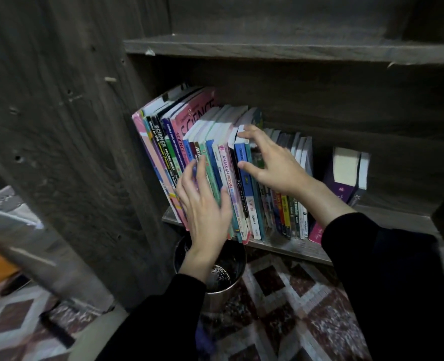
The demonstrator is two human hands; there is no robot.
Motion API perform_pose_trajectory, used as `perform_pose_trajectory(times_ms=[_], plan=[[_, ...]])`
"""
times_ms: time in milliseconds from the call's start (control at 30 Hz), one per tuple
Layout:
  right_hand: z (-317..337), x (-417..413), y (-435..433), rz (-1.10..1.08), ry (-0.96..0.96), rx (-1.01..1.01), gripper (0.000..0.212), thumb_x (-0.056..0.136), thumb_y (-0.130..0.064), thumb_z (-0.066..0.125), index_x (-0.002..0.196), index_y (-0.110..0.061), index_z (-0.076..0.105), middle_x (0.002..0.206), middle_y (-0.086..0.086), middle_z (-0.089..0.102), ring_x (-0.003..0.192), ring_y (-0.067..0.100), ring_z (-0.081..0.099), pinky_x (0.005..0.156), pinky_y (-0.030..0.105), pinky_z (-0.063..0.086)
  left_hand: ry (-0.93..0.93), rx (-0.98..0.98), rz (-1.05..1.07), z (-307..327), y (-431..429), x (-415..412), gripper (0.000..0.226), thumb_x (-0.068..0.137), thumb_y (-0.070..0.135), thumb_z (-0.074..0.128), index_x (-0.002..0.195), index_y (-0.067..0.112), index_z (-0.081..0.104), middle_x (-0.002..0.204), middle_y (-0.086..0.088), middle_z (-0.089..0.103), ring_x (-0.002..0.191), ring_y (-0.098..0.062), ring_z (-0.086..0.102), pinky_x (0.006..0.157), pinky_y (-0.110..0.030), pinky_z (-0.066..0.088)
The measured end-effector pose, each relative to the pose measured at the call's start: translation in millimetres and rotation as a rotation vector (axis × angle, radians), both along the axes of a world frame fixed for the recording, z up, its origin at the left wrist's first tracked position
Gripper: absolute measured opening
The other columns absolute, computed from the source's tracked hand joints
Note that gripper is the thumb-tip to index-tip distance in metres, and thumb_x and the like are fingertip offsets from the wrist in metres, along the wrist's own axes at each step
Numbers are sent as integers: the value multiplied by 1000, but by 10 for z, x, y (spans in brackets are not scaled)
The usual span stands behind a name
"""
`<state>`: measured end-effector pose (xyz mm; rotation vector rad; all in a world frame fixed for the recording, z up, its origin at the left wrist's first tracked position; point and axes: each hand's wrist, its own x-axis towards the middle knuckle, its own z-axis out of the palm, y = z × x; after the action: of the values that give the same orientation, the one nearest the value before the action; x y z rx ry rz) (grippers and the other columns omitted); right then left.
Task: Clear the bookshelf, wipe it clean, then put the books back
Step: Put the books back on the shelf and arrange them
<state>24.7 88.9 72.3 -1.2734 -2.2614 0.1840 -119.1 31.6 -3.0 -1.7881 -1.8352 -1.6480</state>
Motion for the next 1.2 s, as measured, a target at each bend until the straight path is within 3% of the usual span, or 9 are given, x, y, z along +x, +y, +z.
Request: perform_pose_trajectory(times_ms=[200,333,500,567,633,733,833,1000,1200], plan=[[69,-172,-7,-27,-12,18,48,91,-28,57,134,-25,37,146,-1,36,117,26,52,90,31,35,-22,-216,-149,273,-25,-106,58,88,10,55,144,17,40,118,-3,42,116,-17,37,96,-19,25],[212,-267,-15,-72,-3,-31,45,99,-42,39,142,-43,30,147,0,37,128,27,44,97,39,34,-184,-306,-271,386,-43,-96,65,85,-1,52,145,19,38,116,6,38,119,-10,33,108,-32,29],[203,-196,-63,-79,-21,-63,47,94,-63,32,137,-45,38,150,-4,31,131,24,42,101,44,33,-30,-335,-338,444,-21,-193,61,87,-1,51,145,14,39,113,5,40,115,-7,33,98,-15,24],[178,-229,-44,-116,-57,6,47,91,-66,39,132,-41,41,141,-3,38,120,27,51,88,38,35,32,-357,-344,471,-20,-226,60,87,3,51,145,13,39,114,4,41,117,-9,34,99,-20,30],[144,-275,-31,-143,-62,49,43,91,-61,43,127,-37,42,133,-1,42,109,30,55,80,36,33,125,-350,-279,506,-21,-270,61,89,8,51,147,21,36,112,2,42,109,-14,41,89,-27,39],[87,-304,-35,-147,-48,76,40,92,-55,44,125,-33,42,131,1,41,101,34,57,77,35,31,249,-326,-151,602,0,-311,71,92,14,49,151,31,15,94,-1,47,79,-17,50,64,-29,38],[78,-309,-35,-150,-44,82,39,92,-55,43,124,-33,41,132,0,40,99,33,58,77,36,32,284,-448,-123,710,73,-280,81,91,16,47,153,27,-4,67,0,51,56,-19,53,50,-29,38],[74,-318,-32,-165,-70,97,40,92,-54,43,125,-31,41,133,1,39,100,35,57,77,38,33,364,-508,-91,787,104,-193,79,85,10,49,151,24,8,67,-1,55,56,-20,54,56,-32,45],[92,-311,-38,-155,-96,104,41,94,-55,41,127,-30,41,135,4,38,102,36,57,82,40,38,269,-454,-145,669,-12,-170,78,84,7,50,149,25,10,63,-4,57,53,-23,57,53,-36,52]])
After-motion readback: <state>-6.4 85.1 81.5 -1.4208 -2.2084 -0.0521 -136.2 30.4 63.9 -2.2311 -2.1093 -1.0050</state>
